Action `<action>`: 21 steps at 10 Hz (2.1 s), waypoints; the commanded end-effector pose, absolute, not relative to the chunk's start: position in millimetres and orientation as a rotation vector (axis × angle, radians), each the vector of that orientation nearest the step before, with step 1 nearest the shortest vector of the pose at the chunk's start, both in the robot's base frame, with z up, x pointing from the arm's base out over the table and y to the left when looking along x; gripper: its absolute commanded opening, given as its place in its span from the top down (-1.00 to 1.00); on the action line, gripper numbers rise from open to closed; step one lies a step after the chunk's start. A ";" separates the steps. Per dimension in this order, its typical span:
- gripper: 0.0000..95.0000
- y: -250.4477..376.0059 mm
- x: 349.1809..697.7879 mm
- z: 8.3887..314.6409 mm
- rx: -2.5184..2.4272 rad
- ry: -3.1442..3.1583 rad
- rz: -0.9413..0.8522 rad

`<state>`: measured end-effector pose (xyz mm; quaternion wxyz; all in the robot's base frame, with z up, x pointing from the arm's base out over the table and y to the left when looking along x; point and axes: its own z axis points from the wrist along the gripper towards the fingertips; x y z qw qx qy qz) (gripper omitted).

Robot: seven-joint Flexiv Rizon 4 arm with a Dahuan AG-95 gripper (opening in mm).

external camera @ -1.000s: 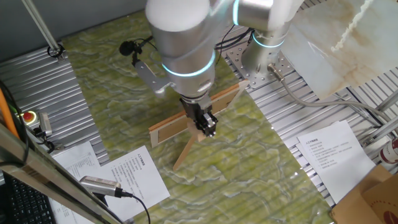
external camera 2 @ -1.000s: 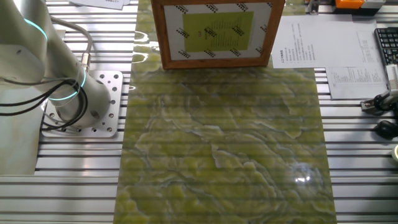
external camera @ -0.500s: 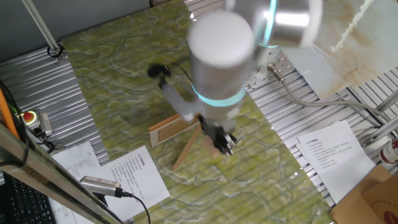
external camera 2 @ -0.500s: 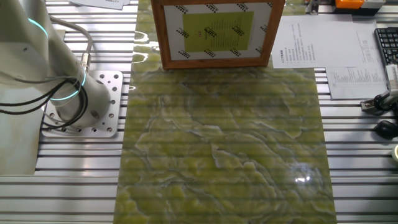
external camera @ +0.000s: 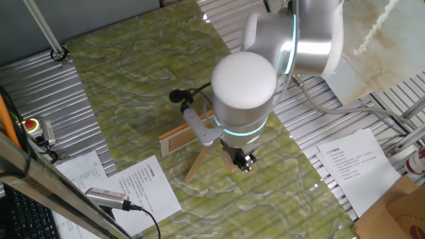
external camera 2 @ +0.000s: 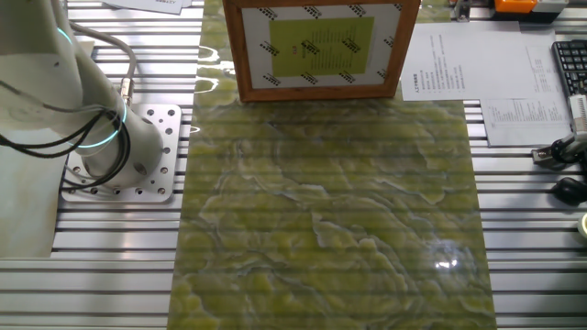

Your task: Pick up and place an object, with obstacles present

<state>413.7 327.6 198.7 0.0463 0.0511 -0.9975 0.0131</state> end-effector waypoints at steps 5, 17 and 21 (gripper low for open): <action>1.00 326.2 409.5 177.2 0.144 -3.080 0.044; 1.00 325.5 410.4 186.6 0.252 -3.066 -0.010; 1.00 325.5 410.4 186.6 0.279 -3.076 -0.046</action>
